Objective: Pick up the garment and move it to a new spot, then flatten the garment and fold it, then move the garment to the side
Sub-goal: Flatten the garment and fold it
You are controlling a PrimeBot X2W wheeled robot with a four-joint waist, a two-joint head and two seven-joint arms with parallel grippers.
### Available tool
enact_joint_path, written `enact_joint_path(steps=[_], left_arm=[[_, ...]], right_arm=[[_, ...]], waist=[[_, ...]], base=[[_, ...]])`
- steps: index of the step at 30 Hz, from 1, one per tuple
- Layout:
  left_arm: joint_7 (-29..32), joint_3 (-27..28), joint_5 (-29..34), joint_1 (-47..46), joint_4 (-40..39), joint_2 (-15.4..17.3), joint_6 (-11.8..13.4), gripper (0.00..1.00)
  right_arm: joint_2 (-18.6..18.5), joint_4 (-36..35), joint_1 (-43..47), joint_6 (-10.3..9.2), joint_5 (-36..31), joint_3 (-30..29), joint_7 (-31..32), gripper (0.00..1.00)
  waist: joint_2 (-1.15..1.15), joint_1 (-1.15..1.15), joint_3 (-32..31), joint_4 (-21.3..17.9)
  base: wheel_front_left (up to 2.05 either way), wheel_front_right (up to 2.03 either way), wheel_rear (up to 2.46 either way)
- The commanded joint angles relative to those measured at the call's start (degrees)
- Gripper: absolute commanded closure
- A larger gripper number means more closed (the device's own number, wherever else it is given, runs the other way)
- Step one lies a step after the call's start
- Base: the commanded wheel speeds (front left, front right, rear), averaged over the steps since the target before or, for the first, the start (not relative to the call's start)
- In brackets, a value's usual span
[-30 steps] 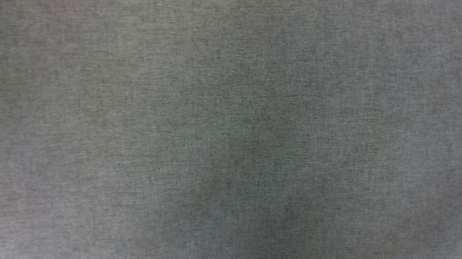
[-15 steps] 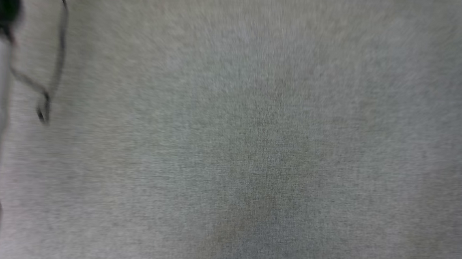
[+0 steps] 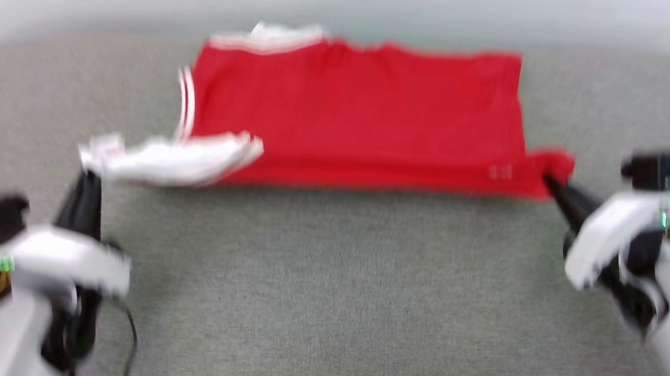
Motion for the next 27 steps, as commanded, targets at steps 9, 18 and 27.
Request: enact_joint_path(steps=[9,18,27], left_arm=[[4.07,1.57,-3.62,24.49,-17.04,0.18,9.79,1.0],[9.82,1.15,-4.41,30.37,-25.68,3.42,12.54,1.0],[11.39,-2.3,-4.06,15.83,-18.61,1.0,7.93,1.0]], right_arm=[[-3.71,-6.88,21.61,-0.21,0.47,-8.66,0.9,1.0],[-1.51,-17.41,32.47,-0.2,-4.66,-17.25,12.09,1.0],[4.73,-20.98,24.97,-0.13,-13.1,-22.8,19.37,1.0]], waist=[[0.0,0.02,-8.17,0.81],[0.0,0.02,-7.92,0.47],[0.0,0.02,-2.4,-0.21]], base=[[0.0,0.0,0.0],[0.0,0.0,0.0],[0.0,0.0,0.0]])
